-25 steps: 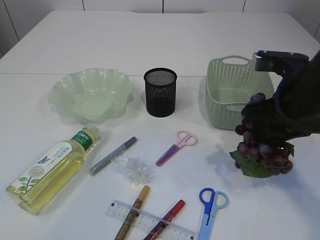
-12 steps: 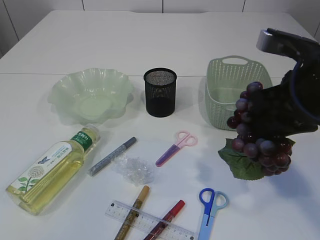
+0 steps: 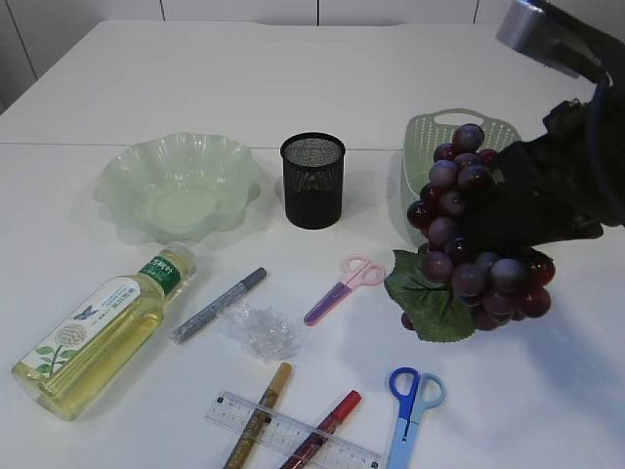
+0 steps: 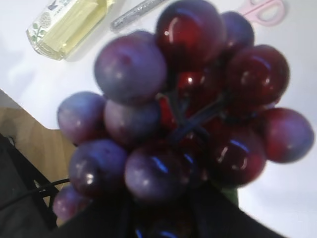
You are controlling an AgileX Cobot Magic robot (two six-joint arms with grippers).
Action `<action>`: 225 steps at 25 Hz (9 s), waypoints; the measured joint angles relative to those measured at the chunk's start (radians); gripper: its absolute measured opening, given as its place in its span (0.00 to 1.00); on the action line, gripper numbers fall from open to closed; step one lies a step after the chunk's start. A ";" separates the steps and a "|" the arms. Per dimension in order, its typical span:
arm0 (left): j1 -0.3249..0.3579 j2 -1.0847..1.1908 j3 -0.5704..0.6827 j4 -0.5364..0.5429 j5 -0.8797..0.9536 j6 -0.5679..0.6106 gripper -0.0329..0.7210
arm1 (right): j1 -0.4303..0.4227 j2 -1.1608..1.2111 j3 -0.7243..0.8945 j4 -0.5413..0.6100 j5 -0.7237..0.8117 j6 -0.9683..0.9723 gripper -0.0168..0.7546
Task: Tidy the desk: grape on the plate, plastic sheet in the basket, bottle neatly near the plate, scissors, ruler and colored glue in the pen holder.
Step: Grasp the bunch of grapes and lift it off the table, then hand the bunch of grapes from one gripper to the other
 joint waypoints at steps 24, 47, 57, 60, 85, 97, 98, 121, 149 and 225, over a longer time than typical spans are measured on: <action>0.000 0.772 -0.062 -0.793 -0.276 1.071 0.66 | 0.000 -0.009 0.000 0.465 0.173 -0.162 0.26; -0.222 1.105 -0.103 -1.416 -0.241 1.763 0.77 | 0.000 -0.010 0.000 0.849 0.169 -0.083 0.25; -0.275 1.196 -0.247 -1.424 -0.241 1.773 0.79 | 0.000 -0.021 0.000 0.936 0.164 -0.078 0.25; -0.298 1.225 -0.289 -1.424 -0.237 1.773 0.79 | 0.000 -0.030 0.000 0.956 0.164 -0.078 0.25; -0.390 1.407 -0.505 -1.424 -0.237 1.773 0.50 | 0.000 -0.032 0.000 0.976 0.164 -0.076 0.25; -0.390 1.407 -0.505 -1.424 -0.237 1.719 0.23 | 0.000 -0.032 0.000 0.943 0.162 -0.080 0.25; -0.390 1.407 -0.505 -1.424 -0.237 1.713 0.21 | 0.000 -0.032 0.000 0.938 0.162 -0.082 0.25; -0.390 1.407 -0.505 -1.424 -0.245 1.702 0.17 | 0.000 -0.032 0.000 0.924 0.162 -0.084 0.32; -0.390 1.407 -0.505 -1.424 -0.267 1.699 0.16 | 0.000 -0.032 0.000 0.901 0.162 -0.084 0.58; -0.390 1.398 -0.507 -1.410 -0.281 1.695 0.15 | 0.000 -0.051 0.000 0.586 0.168 -0.076 0.81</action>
